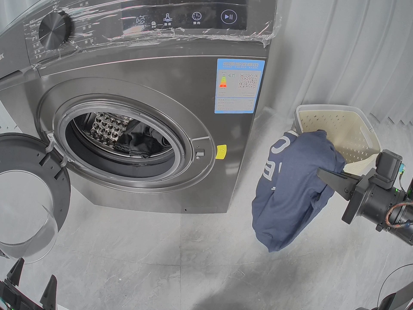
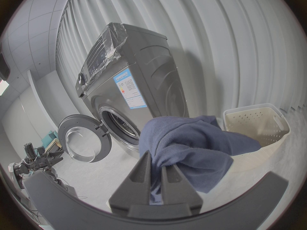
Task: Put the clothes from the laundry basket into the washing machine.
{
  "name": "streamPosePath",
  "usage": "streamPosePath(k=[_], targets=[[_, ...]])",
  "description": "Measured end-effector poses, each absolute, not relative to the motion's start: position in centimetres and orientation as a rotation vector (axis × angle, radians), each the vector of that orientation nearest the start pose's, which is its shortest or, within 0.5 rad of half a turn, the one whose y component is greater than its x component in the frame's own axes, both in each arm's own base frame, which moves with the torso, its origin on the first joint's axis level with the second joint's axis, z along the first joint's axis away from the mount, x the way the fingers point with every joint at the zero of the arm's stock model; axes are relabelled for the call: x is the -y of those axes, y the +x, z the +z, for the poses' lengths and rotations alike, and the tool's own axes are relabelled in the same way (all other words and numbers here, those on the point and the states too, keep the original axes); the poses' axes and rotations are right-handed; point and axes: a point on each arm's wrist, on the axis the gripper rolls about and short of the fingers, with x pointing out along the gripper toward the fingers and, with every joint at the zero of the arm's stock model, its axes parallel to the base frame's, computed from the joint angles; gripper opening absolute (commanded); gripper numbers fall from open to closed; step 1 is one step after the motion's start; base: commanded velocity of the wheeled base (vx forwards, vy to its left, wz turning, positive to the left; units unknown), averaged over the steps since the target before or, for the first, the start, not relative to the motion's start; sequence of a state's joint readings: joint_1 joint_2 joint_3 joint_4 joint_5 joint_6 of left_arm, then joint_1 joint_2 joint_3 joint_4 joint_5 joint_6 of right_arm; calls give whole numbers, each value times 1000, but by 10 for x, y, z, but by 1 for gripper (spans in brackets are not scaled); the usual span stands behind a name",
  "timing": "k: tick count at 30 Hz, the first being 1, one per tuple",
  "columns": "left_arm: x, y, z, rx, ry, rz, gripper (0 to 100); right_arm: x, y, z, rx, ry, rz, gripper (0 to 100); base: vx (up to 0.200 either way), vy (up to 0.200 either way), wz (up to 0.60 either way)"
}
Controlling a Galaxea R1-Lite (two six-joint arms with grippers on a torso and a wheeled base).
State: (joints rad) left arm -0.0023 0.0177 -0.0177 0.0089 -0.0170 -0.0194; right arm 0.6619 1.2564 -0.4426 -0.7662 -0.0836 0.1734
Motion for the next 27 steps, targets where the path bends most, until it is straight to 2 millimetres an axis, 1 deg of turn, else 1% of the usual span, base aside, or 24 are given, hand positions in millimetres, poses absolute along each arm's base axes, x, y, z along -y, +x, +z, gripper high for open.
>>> streamPosePath(k=[14,20,27], targets=[[0,-23,80,-10,-22,-21,100,-111,147,205,-93,151,565,0,-200,0,0],[0,-23,80,-10,-21,-21,100,-111,147,206,-90,152,566,0,0,0,0],[0,-23,80,-10,-22,-20,100,-111,147,205,-93,150,566,0,0,200,0]])
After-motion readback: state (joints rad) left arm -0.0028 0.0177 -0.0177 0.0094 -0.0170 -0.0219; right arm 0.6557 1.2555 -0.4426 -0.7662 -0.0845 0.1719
